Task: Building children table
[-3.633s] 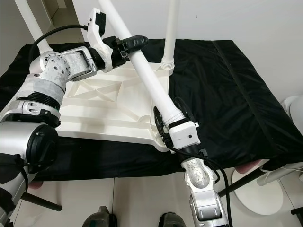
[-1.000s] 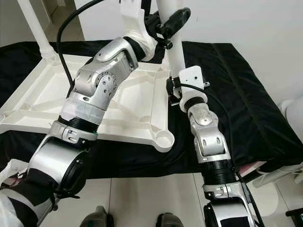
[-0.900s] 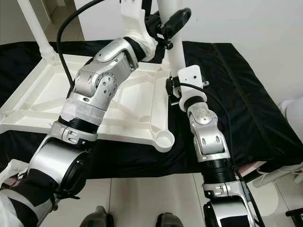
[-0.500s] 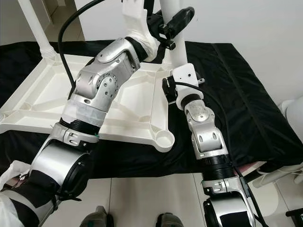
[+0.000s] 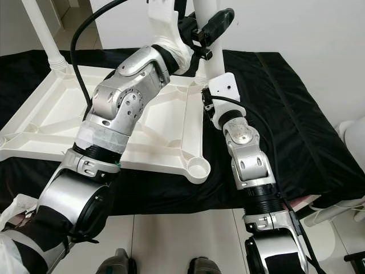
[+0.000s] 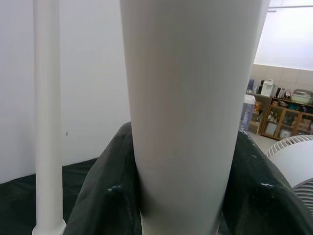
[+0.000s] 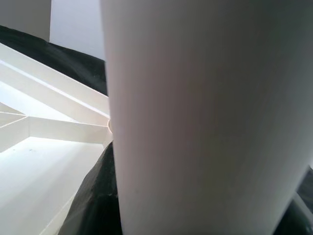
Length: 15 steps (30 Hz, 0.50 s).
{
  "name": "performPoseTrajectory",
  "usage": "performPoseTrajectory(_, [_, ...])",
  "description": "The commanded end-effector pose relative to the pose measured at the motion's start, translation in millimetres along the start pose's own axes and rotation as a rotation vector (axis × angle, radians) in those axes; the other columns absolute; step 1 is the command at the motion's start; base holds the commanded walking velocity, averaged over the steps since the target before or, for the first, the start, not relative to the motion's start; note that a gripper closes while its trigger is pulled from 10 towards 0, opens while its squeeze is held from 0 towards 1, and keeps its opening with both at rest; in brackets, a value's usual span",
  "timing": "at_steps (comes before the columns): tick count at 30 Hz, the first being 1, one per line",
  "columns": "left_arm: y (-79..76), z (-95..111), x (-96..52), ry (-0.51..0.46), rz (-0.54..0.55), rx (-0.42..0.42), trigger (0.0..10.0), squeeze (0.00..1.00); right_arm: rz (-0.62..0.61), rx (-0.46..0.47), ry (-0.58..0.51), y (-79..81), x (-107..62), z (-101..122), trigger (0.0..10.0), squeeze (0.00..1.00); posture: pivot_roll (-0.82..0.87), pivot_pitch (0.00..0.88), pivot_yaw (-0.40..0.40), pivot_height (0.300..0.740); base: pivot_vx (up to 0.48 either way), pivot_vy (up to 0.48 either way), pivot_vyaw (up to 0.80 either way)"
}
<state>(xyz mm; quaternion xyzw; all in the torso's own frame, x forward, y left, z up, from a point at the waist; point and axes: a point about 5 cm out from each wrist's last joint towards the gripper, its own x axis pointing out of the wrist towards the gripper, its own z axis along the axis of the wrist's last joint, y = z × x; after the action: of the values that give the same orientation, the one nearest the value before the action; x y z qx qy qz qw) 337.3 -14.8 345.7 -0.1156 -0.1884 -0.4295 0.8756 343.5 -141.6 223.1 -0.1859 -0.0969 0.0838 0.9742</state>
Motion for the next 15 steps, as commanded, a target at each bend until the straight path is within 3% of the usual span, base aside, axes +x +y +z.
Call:
performPoseTrajectory(1, [-4.0, 4.4, 0.9, -0.01, -0.012, 0.035, 10.0, 0.0, -0.009, 0.018, 0.008, -0.9, 0.0, -1.3, 0.0, 0.0, 0.0, 0.0, -0.017, 0.74, 0.0, 0.0, 0.0])
performPoseTrajectory(4, [-4.0, 4.5, 0.5, -0.009, -0.016, 0.045, 10.0, 0.0, -0.021, 0.027, 0.011, -1.1, 0.3, -1.5, 0.0, 0.0, 0.0, 0.0, -0.016, 0.74, 0.0, 0.0, 0.0])
performPoseTrajectory(5, [-5.2, 3.9, -0.4, -0.014, -0.036, 0.004, 10.0, 1.0, -0.034, 0.038, 0.014, -1.4, 0.4, -1.6, 10.0, 0.0, 0.0, 0.0, -0.013, 0.74, 0.0, 0.0, 0.0])
performPoseTrajectory(6, [-8.8, 3.5, -2.0, -0.02, -0.068, -0.026, 10.0, 1.0, -0.055, 0.082, 0.013, -1.4, 0.2, -1.2, 10.0, 0.0, 0.0, 0.0, -0.011, 0.74, 0.0, 0.0, 0.0])
performPoseTrajectory(11, [-9.6, 1.6, -2.8, -0.01, -0.064, -0.003, 10.0, 1.0, -0.07, 0.119, 0.012, 0.0, -0.5, -0.9, 10.0, 0.0, 0.0, 0.0, -0.005, 0.74, 0.0, 0.0, 0.0])
performPoseTrajectory(12, [-8.5, 0.9, -3.2, -0.007, -0.056, 0.006, 10.0, 0.72, -0.082, 0.153, 0.014, 0.9, -1.3, -1.6, 10.0, 0.0, 0.0, 0.0, -0.003, 0.74, 0.0, 0.0, 0.0])
performPoseTrajectory(13, [-8.5, 0.9, -3.2, -0.007, -0.056, 0.006, 10.0, 0.72, -0.082, 0.153, 0.014, 0.9, -1.3, -1.6, 10.0, 0.0, 0.0, 0.0, -0.003, 0.74, 0.0, 0.0, 0.0])
performPoseTrajectory(14, [-7.8, 0.8, -3.6, -0.006, -0.051, 0.01, 10.0, 0.0, -0.089, 0.17, 0.013, 1.0, -1.7, -1.7, 10.0, 0.0, 0.0, 0.0, -0.002, 0.74, 0.0, 0.0, 0.0])
performPoseTrajectory(15, [-6.6, 0.4, -4.0, -0.004, -0.045, 0.009, 10.0, 0.0, -0.102, 0.181, 0.012, 0.0, -2.0, -2.0, 10.0, 0.0, 0.0, 0.0, -0.002, 0.74, 0.0, 0.0, 0.0])
